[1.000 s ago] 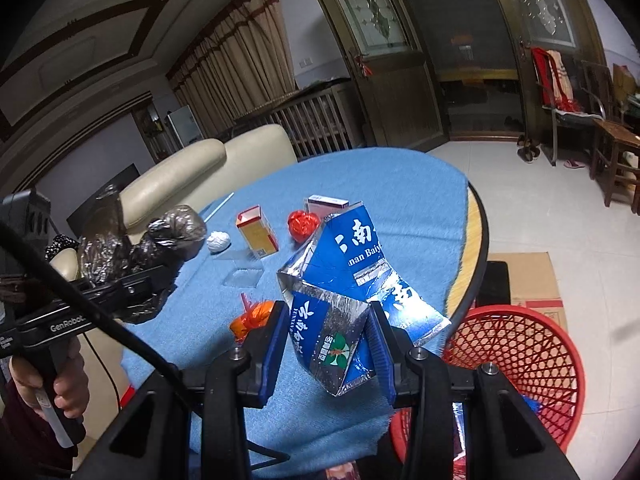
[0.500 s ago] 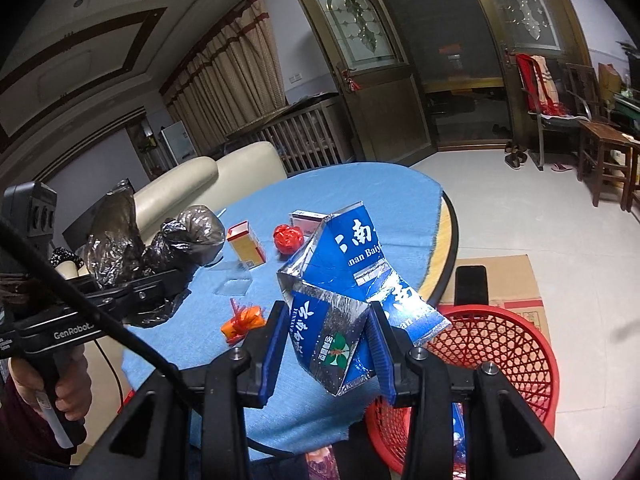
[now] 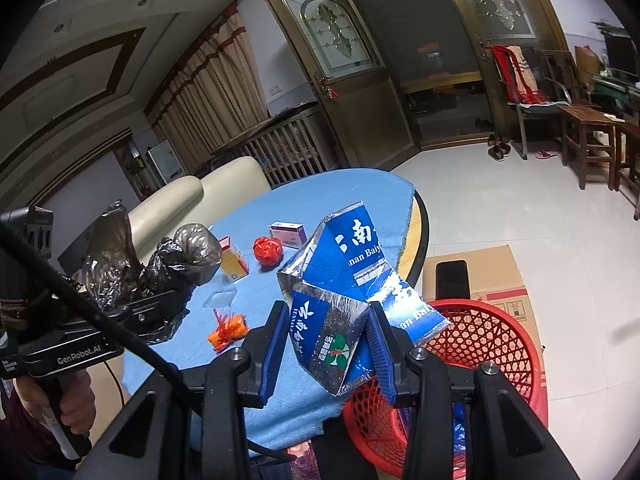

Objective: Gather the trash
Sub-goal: 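Carry the carton and black bag over the red basket and open both grippers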

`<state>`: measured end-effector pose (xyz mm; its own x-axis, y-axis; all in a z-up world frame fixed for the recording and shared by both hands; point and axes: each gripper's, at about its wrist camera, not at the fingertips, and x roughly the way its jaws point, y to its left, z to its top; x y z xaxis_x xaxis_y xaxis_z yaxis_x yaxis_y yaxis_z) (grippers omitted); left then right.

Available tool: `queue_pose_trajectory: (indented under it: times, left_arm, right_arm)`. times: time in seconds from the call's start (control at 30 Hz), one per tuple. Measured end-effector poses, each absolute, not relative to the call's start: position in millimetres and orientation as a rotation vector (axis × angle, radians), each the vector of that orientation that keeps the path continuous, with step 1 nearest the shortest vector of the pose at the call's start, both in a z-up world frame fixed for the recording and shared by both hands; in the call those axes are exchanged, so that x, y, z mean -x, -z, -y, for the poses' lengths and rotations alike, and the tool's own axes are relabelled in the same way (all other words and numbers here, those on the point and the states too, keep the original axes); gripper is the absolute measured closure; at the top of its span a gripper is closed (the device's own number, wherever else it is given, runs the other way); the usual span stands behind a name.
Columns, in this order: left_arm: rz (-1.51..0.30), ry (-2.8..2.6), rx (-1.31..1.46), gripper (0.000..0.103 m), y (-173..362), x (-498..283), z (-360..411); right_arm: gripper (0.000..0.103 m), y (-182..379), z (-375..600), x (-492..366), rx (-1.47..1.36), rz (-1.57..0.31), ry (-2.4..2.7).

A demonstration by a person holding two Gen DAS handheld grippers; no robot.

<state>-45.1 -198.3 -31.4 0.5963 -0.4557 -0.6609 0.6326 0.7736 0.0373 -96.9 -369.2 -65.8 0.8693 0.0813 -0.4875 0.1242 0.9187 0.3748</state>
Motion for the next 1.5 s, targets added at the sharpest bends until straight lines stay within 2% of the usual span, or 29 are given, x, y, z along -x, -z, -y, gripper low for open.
queue_pose_trajectory:
  times: [0.43,1.5]
  left_arm:
    - [-0.638,0.634,-0.381,0.062,29,54,225]
    - [-0.666,0.684,-0.518,0.062,38,60,283]
  right_arm:
    - [0.061,63,379,109,-0.450,-0.515,0.047]
    - [0.061,84,427,128,-0.598,-0.520,0.095]
